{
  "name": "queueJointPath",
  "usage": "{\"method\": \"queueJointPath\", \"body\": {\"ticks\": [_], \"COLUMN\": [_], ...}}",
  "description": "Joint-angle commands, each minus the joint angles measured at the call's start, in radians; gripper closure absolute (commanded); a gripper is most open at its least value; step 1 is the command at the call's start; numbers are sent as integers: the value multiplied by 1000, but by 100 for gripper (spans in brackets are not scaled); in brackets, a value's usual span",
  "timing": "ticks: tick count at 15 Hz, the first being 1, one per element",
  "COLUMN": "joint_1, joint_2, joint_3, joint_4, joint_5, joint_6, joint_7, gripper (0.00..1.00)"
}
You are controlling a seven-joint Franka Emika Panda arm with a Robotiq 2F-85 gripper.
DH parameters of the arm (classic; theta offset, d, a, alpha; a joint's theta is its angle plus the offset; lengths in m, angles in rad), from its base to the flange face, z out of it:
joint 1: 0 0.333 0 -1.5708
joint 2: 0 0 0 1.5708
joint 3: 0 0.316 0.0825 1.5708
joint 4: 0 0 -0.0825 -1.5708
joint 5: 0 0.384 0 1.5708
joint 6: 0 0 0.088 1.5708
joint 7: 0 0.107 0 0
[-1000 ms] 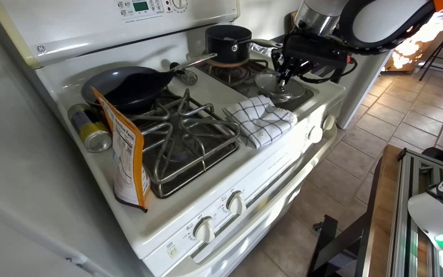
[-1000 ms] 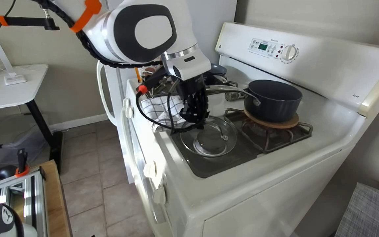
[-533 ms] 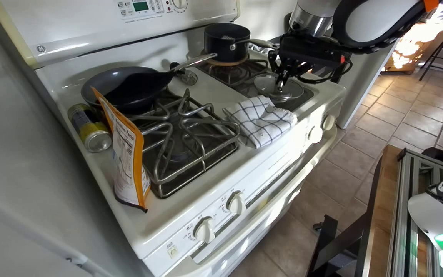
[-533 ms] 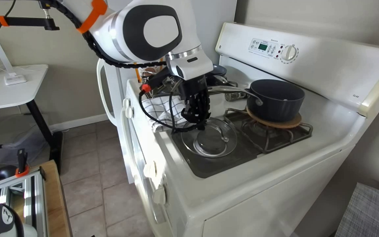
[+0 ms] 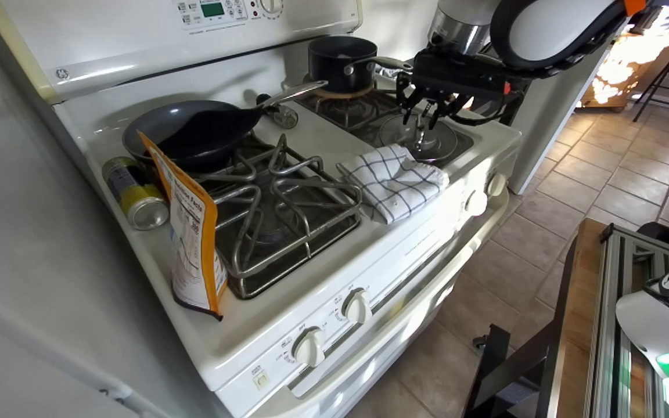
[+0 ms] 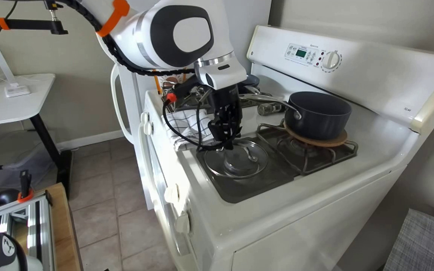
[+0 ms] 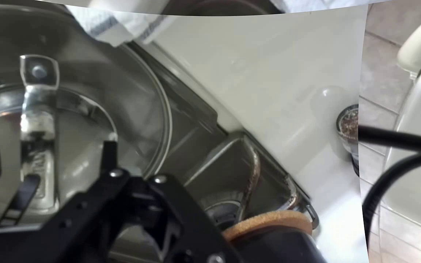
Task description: Take the lid off the black pot and place it on the bottom right stove plate
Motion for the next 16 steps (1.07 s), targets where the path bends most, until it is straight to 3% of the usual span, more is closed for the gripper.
{"method": "queueJointPath", "body": {"ticks": [1, 3, 10, 16], "joint_1": [42, 61, 143, 168], "joint_2": [8, -22, -205, -401], "joint_3": [-27, -25, -15, 19], "joint_4": [22, 11, -92, -208], "joint_5": [10, 15, 124, 133], "joint_6": [-32, -72, -162, -36], "joint_7": [2, -12, -232, -473], "gripper": [15, 1, 0, 0]}}
